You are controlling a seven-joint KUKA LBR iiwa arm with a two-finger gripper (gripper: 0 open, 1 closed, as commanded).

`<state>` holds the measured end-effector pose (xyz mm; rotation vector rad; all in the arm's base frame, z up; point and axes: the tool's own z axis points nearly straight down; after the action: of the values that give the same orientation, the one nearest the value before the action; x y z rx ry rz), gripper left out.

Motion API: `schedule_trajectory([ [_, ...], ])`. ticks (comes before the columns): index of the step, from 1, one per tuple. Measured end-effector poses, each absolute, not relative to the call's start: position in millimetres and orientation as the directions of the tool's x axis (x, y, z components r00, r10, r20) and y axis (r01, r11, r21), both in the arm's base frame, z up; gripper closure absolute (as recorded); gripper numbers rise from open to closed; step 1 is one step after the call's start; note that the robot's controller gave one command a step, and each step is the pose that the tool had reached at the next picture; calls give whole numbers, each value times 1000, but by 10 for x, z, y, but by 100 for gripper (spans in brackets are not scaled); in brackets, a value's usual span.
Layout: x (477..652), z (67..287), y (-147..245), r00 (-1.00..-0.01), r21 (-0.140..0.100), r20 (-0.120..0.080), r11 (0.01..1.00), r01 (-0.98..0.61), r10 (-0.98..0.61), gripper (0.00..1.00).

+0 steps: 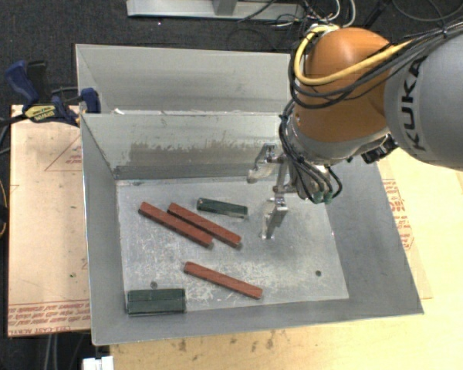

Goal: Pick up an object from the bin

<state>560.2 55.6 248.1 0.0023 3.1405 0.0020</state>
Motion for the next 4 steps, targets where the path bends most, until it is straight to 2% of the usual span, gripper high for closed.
schedule_trajectory([
  [1, 5602, 2481, 556, -1000, 1, -1, 1000, 1, 1, 0],
  [2, 5680, 2072, 596, -999, 1, -10, 999, -46, -46, 0],
  [3, 5834, 1385, 479, -999, 1, -6, 999, -51, -51, 0],
  [4, 6153, 849, 695, -987, -1, -37, 988, -156, -156, 100],
])
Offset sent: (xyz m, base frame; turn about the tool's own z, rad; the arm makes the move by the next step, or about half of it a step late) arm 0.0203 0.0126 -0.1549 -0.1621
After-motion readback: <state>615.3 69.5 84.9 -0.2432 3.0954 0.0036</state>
